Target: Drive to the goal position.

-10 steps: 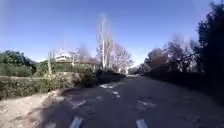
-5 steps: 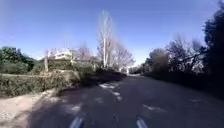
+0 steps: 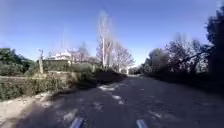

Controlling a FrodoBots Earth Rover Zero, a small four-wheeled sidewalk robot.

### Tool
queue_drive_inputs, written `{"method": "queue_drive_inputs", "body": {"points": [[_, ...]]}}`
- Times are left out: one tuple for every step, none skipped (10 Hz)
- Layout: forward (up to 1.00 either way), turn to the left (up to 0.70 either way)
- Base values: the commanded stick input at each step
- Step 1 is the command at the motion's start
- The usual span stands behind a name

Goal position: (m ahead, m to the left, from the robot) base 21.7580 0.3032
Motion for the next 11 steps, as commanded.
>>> {"method": "queue_drive_inputs", "body": {"points": [[0.48, 0.0], [0.48, 0.0], [0.48, 0.0], [0.48, -0.03], [0.48, -0.11], [0.48, -0.23], [0.48, -0.34], [0.48, -0.45], [0.48, -0.46], [0.48, -0.34], [0.48, -0.03]]}}
